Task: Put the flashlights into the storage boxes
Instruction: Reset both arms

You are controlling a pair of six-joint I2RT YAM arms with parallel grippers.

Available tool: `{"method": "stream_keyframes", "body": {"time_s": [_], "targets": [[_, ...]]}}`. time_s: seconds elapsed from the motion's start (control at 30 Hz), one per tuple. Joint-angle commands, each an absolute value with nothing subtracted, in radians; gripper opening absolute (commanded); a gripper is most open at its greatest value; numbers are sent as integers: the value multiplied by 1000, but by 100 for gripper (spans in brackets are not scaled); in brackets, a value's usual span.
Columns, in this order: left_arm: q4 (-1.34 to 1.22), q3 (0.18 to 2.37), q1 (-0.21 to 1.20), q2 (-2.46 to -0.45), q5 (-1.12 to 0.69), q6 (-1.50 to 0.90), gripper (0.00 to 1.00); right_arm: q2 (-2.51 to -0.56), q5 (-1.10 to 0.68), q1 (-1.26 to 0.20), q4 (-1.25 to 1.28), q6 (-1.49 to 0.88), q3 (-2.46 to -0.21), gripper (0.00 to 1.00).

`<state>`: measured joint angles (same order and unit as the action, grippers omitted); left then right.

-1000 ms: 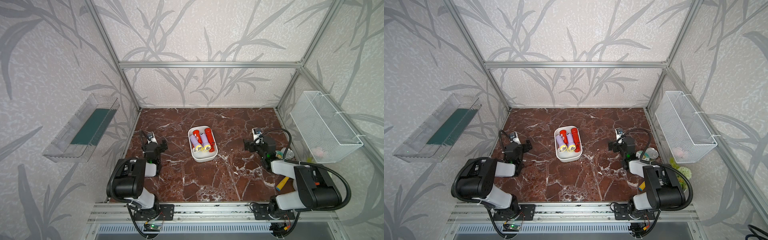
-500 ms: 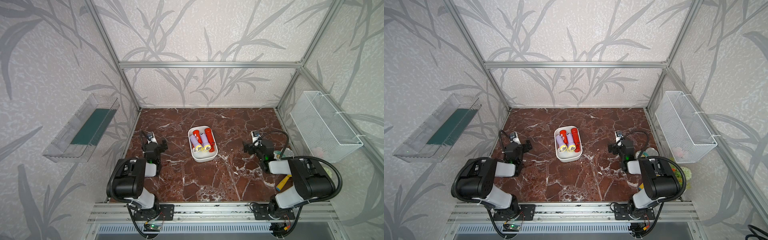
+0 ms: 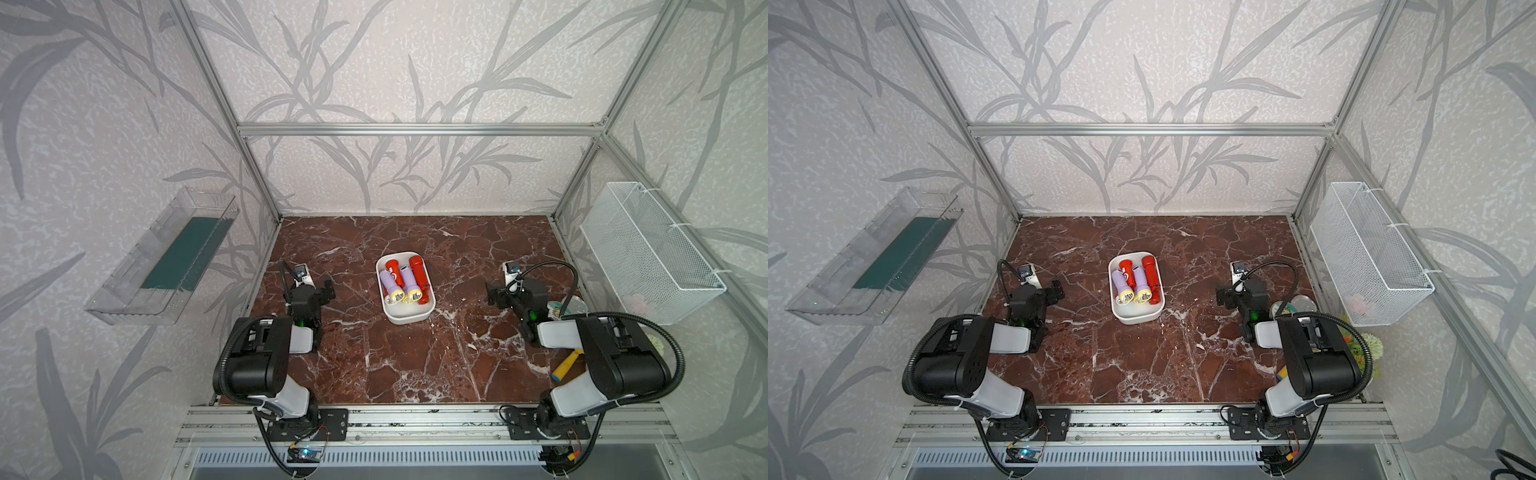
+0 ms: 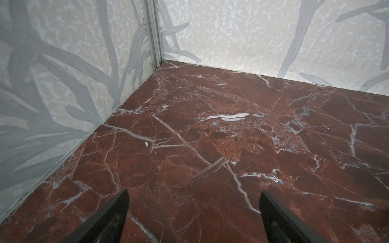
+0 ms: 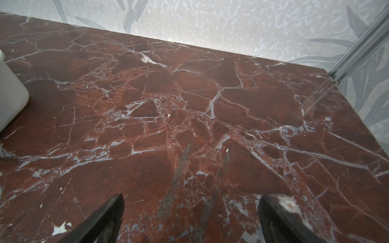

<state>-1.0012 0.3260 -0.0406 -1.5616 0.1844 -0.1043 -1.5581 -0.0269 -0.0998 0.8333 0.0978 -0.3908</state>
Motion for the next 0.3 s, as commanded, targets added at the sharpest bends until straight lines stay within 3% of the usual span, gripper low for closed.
{"method": "stream_keyframes", "body": {"time_s": [0.0, 0.27], "targets": [[-1007, 342, -44, -1564, 186, -93, 98, -1544, -25, -95, 841, 88, -410, 99], [-1007, 342, -42, -1564, 186, -93, 99, -1540, -30, -95, 833, 94, -410, 99]]}}
